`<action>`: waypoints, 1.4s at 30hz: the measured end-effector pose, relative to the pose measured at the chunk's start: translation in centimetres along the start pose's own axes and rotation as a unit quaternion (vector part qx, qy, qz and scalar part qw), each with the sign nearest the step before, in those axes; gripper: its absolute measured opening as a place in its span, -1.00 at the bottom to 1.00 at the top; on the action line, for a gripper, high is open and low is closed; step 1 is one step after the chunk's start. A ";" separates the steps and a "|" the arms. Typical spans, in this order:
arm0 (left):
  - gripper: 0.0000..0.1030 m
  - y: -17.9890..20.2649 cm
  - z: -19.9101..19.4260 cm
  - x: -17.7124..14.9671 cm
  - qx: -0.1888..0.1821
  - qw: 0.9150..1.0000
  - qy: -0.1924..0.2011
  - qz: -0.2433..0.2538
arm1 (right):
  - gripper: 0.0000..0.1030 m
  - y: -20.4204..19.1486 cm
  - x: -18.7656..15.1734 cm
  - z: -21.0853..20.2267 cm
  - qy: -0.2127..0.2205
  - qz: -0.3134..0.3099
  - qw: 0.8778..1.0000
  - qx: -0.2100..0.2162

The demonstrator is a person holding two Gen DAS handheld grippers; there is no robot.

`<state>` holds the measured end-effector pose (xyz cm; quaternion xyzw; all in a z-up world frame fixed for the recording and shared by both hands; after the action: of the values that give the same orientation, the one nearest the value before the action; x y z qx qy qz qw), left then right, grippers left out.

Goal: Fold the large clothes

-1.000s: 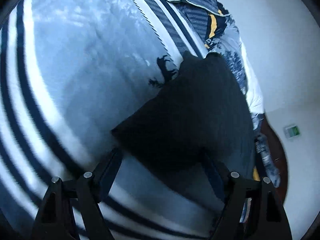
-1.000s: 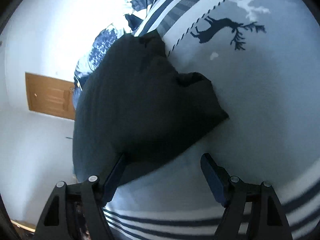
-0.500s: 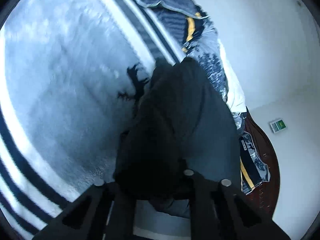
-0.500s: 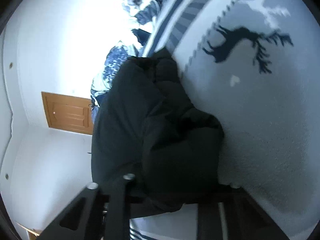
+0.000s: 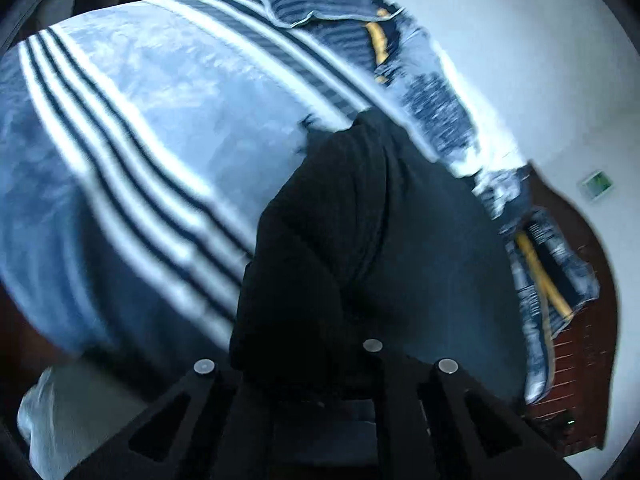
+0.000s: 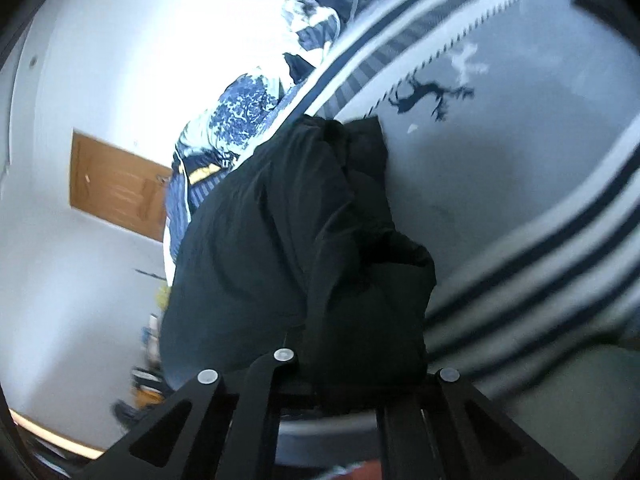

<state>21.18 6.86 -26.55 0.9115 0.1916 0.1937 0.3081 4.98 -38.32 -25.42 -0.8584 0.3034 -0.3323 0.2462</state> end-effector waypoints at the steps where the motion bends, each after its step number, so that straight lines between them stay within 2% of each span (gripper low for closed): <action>1: -0.82 -0.2 0.1 -0.1 0.010 1.000 -0.002 0.002 | -0.85 0.0 -0.2 0.1 -0.006 -0.004 1.000 -0.006; 4: -0.68 0.7 -1.4 0.1 0.043 0.998 0.026 0.043 | -0.74 0.6 -0.2 0.0 -0.023 0.000 0.999 -0.041; 6: -0.23 1.8 -2.8 0.3 0.057 0.994 0.056 0.080 | -0.70 0.4 -0.3 -1.2 -0.018 -0.029 0.997 -0.075; 7: 0.23 1.9 -3.3 0.4 0.066 0.991 0.068 0.091 | -0.58 0.1 0.1 -1.9 -0.011 -0.048 0.994 -0.098; 8: 0.42 2.0 -4.1 0.8 0.075 0.988 0.084 0.104 | -0.37 0.1 0.6 -2.5 -0.008 -0.066 0.990 -0.123; 9: 0.42 2.7 -4.8 1.5 0.081 0.983 0.107 0.124 | -0.19 0.2 0.9 -3.2 -0.003 -0.079 0.987 -0.141; 10: 0.42 3.5 -4.8 2.2 0.087 0.980 0.116 0.138 | 0.31 0.1 1.4 -3.8 0.007 -0.086 0.985 -0.147; 11: 0.42 4.2 -4.7 2.8 0.092 0.977 0.119 0.149 | 0.41 -0.3 2.3 -4.6 0.023 -0.096 0.984 -0.147; 14: 0.42 6.6 -3.0 5.4 0.111 0.971 0.114 0.180 | 0.40 -0.8 4.4 -5.8 0.035 -0.122 0.981 -0.150; 15: 0.42 7.6 -2.0 6.3 0.113 0.970 0.102 0.192 | 0.40 -1.2 5.5 -5.5 0.034 -0.125 0.982 -0.141; 17: 0.43 9.5 0.7 8.2 0.111 0.969 0.078 0.205 | 0.40 -2.0 8.2 -3.8 0.023 -0.118 0.989 -0.091; 20: 0.42 11.2 4.3 10.2 0.129 0.966 0.058 0.217 | 0.40 -1.6 11.9 0.3 -0.002 -0.098 0.994 -0.044; 22: 0.42 11.9 7.1 11.9 0.137 0.965 0.037 0.219 | 0.40 -0.8 13.5 3.8 -0.027 -0.081 0.996 -0.033; 24: 0.42 11.9 9.5 13.4 0.142 0.968 0.023 0.206 | 0.31 0.1 14.7 7.6 -0.057 -0.065 0.996 -0.016; 25: 0.42 12.1 10.9 13.8 0.139 0.969 0.009 0.204 | 0.18 0.8 15.3 9.4 -0.066 -0.057 0.996 -0.020; 26: 0.37 12.2 11.9 14.0 0.138 0.970 0.001 0.202 | -0.02 1.8 15.8 11.4 -0.080 -0.045 0.995 -0.026; 27: 0.20 12.1 12.9 14.2 0.139 0.971 -0.008 0.197 | -0.21 2.2 15.9 12.8 -0.092 -0.029 0.995 -0.018; 28: -0.60 12.2 13.6 14.1 0.133 0.972 -0.019 0.192 | -0.60 2.4 15.9 13.7 -0.098 -0.011 0.995 -0.005; 29: -0.95 12.5 13.8 14.0 0.125 0.973 -0.026 0.191 | -0.89 2.3 16.0 13.9 -0.094 -0.001 0.996 0.006; 30: -0.95 13.3 13.3 14.1 0.099 0.977 -0.019 0.190 | -0.93 1.9 16.5 13.3 -0.069 0.001 0.998 0.016; 31: -0.95 14.0 12.4 14.3 0.073 0.979 0.005 0.192 | -0.94 1.7 16.9 12.4 -0.046 -0.002 0.999 0.015; 35: -0.96 16.6 9.7 15.8 0.010 0.980 0.070 0.187 | -0.96 0.0 18.3 7.7 0.034 -0.014 0.999 0.002; 37: -0.96 17.5 10.1 16.5 0.032 0.972 0.099 0.208 | -0.96 -0.9 19.0 6.8 0.055 -0.036 0.998 -0.023; 40: -0.95 16.6 14.6 16.2 0.110 0.959 0.076 0.250 | -0.97 -0.4 19.1 9.1 0.041 -0.070 0.993 -0.092; 42: -0.95 15.3 17.0 15.7 0.153 0.952 0.058 0.258 | -0.97 1.4 18.4 12.5 0.007 -0.093 0.983 -0.158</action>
<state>46.10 -5.32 -25.59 0.9532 -0.0048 0.2877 0.0933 24.41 -49.09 -26.73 -0.9087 0.2721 -0.3079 0.0735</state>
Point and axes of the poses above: each gripper's, at about its wrist camera, not at the fingertips, and z roughly the way its jaws point, y to its right, x to its top, the point moved 9 cm from there along z, roughly the way its jaws point, and after that the axes turned 10 degrees about -z, right-handed, at the moved point
